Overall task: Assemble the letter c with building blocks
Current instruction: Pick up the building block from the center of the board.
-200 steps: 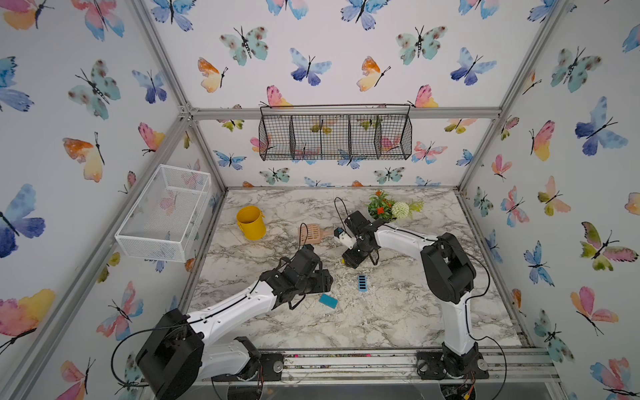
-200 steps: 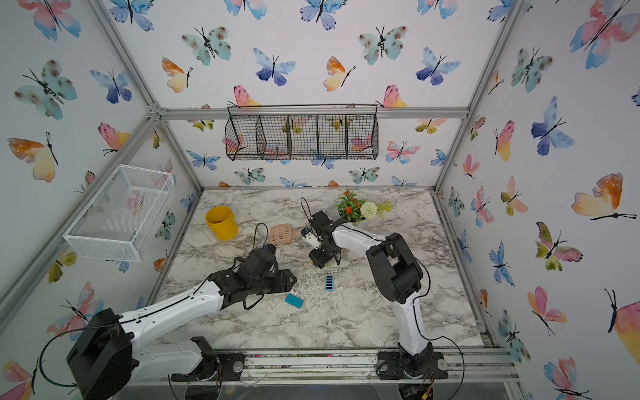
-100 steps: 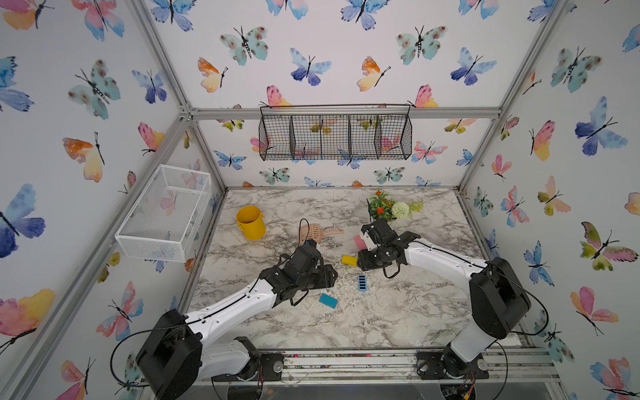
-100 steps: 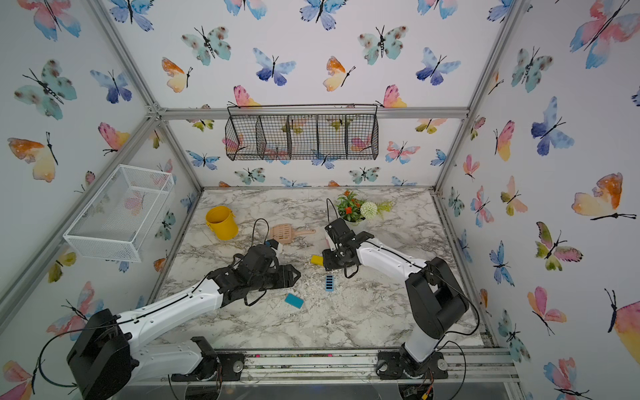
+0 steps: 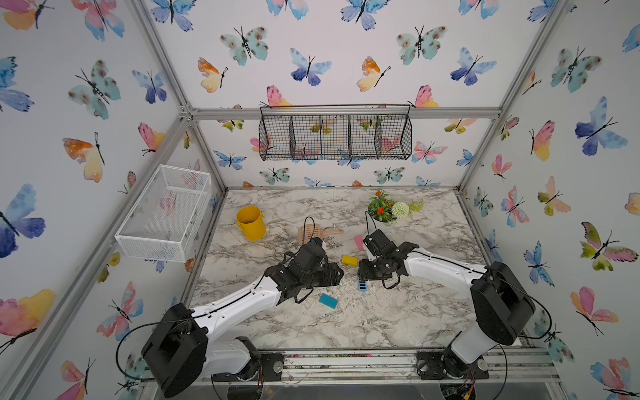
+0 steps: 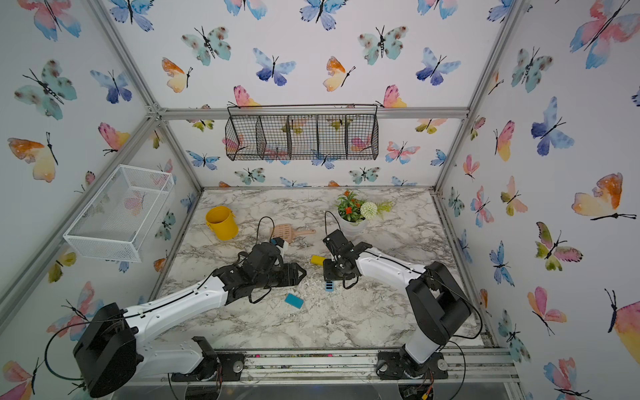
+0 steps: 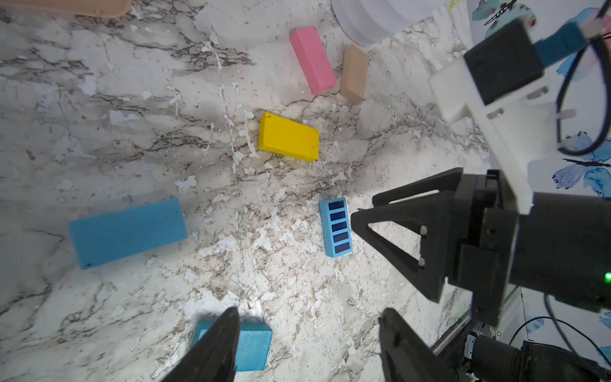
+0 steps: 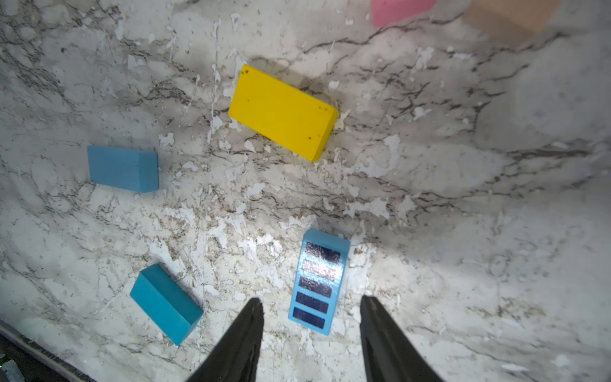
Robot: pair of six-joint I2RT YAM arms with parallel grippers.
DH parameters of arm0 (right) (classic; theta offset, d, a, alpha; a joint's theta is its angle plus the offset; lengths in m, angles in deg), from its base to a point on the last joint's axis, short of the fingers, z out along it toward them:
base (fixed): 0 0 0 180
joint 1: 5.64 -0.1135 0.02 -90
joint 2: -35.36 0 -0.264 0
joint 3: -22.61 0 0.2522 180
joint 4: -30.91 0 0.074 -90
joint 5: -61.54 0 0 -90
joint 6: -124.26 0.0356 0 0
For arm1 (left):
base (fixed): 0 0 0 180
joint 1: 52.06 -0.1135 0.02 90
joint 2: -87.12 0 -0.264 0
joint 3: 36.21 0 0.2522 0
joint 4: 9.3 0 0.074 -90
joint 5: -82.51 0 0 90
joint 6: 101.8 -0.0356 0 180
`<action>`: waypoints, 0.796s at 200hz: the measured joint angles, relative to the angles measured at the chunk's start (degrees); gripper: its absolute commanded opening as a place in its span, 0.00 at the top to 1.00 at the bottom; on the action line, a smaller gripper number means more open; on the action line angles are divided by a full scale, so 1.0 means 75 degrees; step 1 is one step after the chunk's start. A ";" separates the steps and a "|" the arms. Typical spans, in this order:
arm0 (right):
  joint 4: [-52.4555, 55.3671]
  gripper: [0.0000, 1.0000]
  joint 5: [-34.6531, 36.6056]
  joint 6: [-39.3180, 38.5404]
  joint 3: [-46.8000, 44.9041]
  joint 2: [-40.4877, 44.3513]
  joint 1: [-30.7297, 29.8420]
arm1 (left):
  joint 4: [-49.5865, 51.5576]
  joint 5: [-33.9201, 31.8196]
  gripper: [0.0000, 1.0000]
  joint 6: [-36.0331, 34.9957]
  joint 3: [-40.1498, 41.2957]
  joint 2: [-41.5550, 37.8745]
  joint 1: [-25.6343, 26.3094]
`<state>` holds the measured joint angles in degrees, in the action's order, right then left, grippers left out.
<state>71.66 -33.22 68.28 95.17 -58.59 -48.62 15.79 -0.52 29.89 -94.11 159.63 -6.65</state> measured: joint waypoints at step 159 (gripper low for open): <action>0.0449 0.66 0.1411 0.0609 0.0484 -0.1262 -0.0819 | 0.0041 -0.0029 0.32 0.0134 0.0408 -0.0685 0.0000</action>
<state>75.02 -22.64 72.85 98.80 -68.05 -54.76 16.10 -0.74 30.89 -91.05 154.49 -6.65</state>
